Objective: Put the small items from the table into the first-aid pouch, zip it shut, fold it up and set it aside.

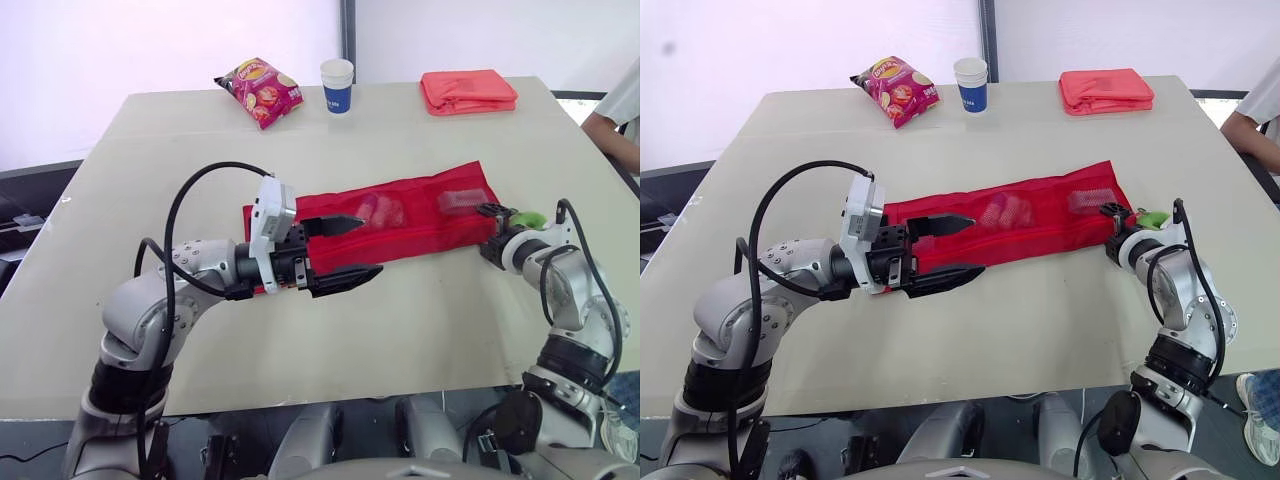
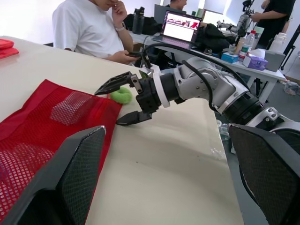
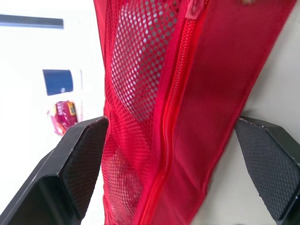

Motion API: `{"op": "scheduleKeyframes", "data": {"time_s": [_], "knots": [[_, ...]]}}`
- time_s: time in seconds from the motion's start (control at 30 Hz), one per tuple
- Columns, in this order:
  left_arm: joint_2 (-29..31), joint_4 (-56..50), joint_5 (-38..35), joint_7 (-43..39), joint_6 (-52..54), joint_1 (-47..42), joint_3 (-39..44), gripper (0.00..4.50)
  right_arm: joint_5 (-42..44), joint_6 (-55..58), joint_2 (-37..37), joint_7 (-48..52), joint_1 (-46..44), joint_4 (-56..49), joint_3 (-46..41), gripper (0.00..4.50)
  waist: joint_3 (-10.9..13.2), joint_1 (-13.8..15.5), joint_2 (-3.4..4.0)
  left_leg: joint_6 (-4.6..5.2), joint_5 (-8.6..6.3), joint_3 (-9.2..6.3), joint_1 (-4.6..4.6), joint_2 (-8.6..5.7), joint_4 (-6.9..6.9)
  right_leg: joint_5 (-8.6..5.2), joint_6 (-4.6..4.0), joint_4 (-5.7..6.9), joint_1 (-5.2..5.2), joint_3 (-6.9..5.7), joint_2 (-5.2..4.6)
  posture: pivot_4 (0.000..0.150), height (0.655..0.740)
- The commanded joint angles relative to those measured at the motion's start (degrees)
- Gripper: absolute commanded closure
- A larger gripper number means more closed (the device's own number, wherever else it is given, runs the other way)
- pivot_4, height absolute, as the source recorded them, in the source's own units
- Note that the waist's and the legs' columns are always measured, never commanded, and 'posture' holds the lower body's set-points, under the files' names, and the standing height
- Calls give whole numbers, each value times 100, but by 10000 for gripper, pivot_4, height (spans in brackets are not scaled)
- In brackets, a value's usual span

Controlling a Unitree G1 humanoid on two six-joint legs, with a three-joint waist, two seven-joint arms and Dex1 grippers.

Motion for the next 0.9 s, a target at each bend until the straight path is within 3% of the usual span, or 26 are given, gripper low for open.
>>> {"op": "scheduleKeyframes", "data": {"time_s": [0.03, 0.2, 0.33, 0.43, 0.53, 0.77, 0.9], "knots": [[20, -217, -8, 25, -96, -1, 58, 376, -293, -176, -260, 670, -67, 224, 235, 0, 0, 0, 0, 0, 0, 1, 0, 0, 0, 0, 0, 0, 0, 1, 0, 1500, 7400], [9, -221, -4, 59, -103, 19, 62, 376, -878, -244, -468, 1870, -45, 508, 677, 0, 2, -2, 3, 1, 0, 1, -1, 0, 0, 0, 0, 0, -1, 1, 0, 1500, 7400], [22, -205, 8, 80, -120, 21, 84, 376, -525, -362, -120, 1967, -84, 816, 513, 0, 2, -14, 2, 1, -1, 1, 0, 2, 0, 0, 0, 0, -1, 2, 0, 1500, 7400], [28, -194, 21, 113, -129, 36, 115, 376, -784, -477, -127, 2185, -159, 827, 586, 0, 2, -26, 3, 0, 0, 1, 0, 5, 0, 0, 0, 1, -2, 4, 1, 1500, 7400], [22, -235, 9, 165, -116, 64, 126, 0, -1599, -480, -431, 2834, -112, 790, 1055, 7660, 3, -22, 5, 0, 0, 3, 0, 5, 0, 0, 0, 0, -2, 4, 2, 1500, 7400], [15, -225, -17, 272, -85, 15, 128, 0, -2782, -809, -657, 3963, -44, 664, 1625, 44024, 9, 4, 13, 0, 0, 2, -3, 3, 0, 0, 0, -1, -4, 3, 0, 1500, 7400], [22, -229, -23, 322, -69, 17, 134, 0, -3635, -1128, -933, 4541, 114, 334, 2026, 44624, 10, 24, 15, 0, 0, -1, -3, 2, 1, 0, 0, -2, -3, 1, -1, 1500, 7400]]}}
